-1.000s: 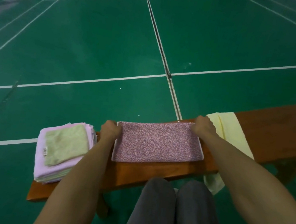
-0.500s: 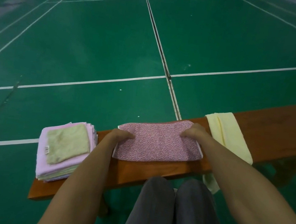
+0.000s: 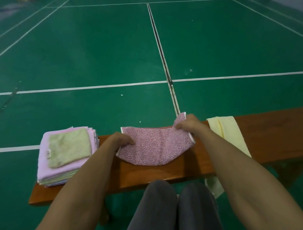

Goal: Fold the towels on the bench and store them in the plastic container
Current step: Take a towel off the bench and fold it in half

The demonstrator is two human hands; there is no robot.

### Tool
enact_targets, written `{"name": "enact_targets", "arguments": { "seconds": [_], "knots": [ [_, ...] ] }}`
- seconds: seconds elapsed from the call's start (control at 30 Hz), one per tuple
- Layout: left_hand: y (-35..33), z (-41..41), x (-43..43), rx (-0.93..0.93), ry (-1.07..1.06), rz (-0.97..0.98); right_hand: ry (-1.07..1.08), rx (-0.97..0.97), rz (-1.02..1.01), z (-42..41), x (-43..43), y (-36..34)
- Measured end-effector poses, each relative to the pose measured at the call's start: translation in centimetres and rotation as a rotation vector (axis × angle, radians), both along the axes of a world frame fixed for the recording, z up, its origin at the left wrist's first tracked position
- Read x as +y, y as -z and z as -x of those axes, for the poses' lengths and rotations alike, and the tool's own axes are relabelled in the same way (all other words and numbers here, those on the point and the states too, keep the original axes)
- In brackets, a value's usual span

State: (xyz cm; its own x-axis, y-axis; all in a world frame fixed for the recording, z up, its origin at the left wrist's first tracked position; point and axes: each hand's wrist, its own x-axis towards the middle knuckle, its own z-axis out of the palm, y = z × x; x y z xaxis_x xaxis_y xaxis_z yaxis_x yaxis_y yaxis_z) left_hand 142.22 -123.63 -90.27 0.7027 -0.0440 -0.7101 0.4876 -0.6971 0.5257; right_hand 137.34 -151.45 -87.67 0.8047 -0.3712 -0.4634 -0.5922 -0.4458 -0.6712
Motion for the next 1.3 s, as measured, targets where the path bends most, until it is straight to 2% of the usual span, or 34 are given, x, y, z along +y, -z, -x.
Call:
{"name": "enact_targets", "arguments": {
  "seconds": [0.1,0.23,0.43,0.63,0.73,0.83,0.9,1.03,1.1,1.2,1.23,1.3],
  "knots": [
    [-0.3,0.2,-0.3,-0.086,-0.055,0.074,-0.048,-0.012,0.069,-1.1,2.5,-1.6],
    [-0.9,0.8,-0.2,-0.029,-0.164,0.198,-0.132,-0.011,0.137,-2.1,6.7,-2.7],
    [-0.9,0.7,1.7,-0.073,-0.23,0.19,-0.16,-0.033,0.177,-3.9,12.5,-1.9],
    [-0.5,0.5,2.7,0.034,-0.257,0.348,-0.247,-0.045,0.255,-4.7,16.5,-0.4],
    [-0.6,0.1,2.1,0.077,-0.275,0.44,-0.252,-0.1,0.163,-4.7,17.8,1.0],
    [-0.1,-0.7,1.6,0.034,-0.273,0.501,-0.244,-0.108,0.047,-4.5,18.4,1.6],
    [1.1,-1.4,1.8,0.007,-0.215,0.456,-0.24,-0.096,0.022,-4.3,17.9,1.8],
    [6.4,-4.4,2.8,0.006,-0.061,0.361,-0.188,-0.019,-0.202,-3.5,16.3,2.2],
    [4.0,-3.0,2.5,0.001,-0.054,0.34,-0.156,-0.104,-0.071,-3.3,15.5,2.9],
    [-0.2,-0.5,1.8,0.018,-0.118,0.319,-0.123,-0.094,0.32,-3.3,14.0,4.4],
    [-0.1,-0.4,1.7,0.019,-0.142,0.275,-0.104,-0.04,0.357,-3.4,13.6,5.3],
    [0.4,-0.4,1.5,-0.016,-0.169,0.216,-0.044,0.09,0.265,-3.3,13.0,6.8]
  ]
}}
